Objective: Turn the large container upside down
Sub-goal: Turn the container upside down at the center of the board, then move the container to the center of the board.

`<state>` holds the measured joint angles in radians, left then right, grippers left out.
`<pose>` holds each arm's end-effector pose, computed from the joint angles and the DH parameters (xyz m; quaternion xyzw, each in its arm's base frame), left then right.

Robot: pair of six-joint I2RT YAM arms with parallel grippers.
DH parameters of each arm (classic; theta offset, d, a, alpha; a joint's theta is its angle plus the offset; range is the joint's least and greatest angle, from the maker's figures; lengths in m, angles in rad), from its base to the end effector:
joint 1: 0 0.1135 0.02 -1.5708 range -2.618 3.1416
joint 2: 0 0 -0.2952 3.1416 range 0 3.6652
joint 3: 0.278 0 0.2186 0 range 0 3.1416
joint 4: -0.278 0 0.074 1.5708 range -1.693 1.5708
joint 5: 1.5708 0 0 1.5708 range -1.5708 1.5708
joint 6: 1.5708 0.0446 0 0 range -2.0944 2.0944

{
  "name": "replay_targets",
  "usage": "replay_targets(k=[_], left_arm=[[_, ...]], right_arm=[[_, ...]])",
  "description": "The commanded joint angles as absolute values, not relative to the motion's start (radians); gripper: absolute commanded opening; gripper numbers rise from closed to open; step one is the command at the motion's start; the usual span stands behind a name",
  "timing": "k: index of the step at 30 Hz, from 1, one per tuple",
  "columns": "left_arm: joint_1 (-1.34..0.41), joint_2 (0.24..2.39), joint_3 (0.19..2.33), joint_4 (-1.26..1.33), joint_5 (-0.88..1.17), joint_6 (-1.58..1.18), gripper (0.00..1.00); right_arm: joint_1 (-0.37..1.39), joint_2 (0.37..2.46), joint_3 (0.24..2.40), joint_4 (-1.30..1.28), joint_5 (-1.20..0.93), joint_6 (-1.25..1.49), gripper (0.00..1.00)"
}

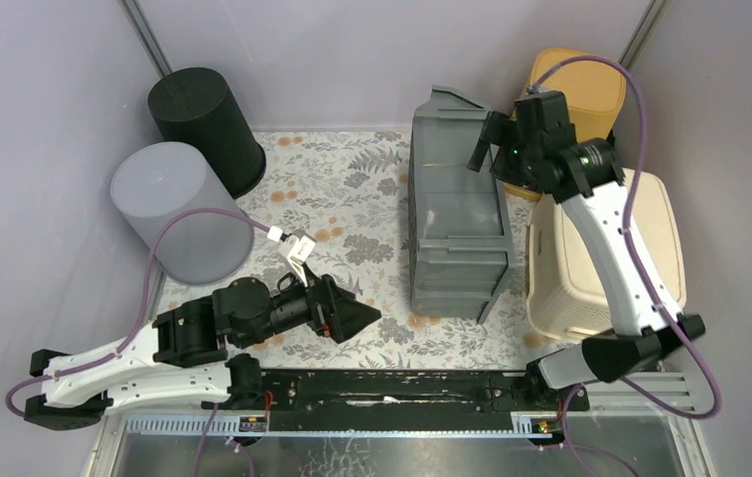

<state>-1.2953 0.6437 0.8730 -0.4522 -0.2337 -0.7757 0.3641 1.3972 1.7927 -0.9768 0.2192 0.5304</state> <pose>0.0343 -0.0832 0.3709 0.1290 0.7687 -0.4867 0.3945 0.2260 0.0757 0.4761 0.1244 0.8675 0.1173 0.4672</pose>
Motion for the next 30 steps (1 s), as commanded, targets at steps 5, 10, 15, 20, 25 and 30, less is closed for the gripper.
replay_targets(k=[5,10,15,20,25,30], left_arm=[[-1.3,0.625,0.902,-0.491,-0.271,-0.79,1.0],[-1.3,0.642,0.906,-0.491,-0.27,-0.792,1.0],[-1.3,0.656,0.91,-0.491,-0.273,-0.794,1.0],[-1.301,0.672,0.922,-0.492,-0.273,-0.795,1.0],[-1.301,0.684,0.937,-0.499,-0.265,-0.798,1.0],[-1.3,0.676,0.93,-0.499,-0.27,-0.807,1.0]], right_arm=[[0.337,1.433,2.006,-1.109,0.067,0.448,0.99],[0.242,1.399,1.928,-1.087,0.005,0.362,0.99],[0.123,1.385,1.825,-1.064,-0.168,0.298,0.99],[0.072,1.401,1.752,-0.988,-0.357,0.29,0.97],[-0.028,1.423,1.63,-0.865,-0.671,0.334,0.92],[-0.06,1.471,1.542,-0.781,-0.86,0.381,0.83]])
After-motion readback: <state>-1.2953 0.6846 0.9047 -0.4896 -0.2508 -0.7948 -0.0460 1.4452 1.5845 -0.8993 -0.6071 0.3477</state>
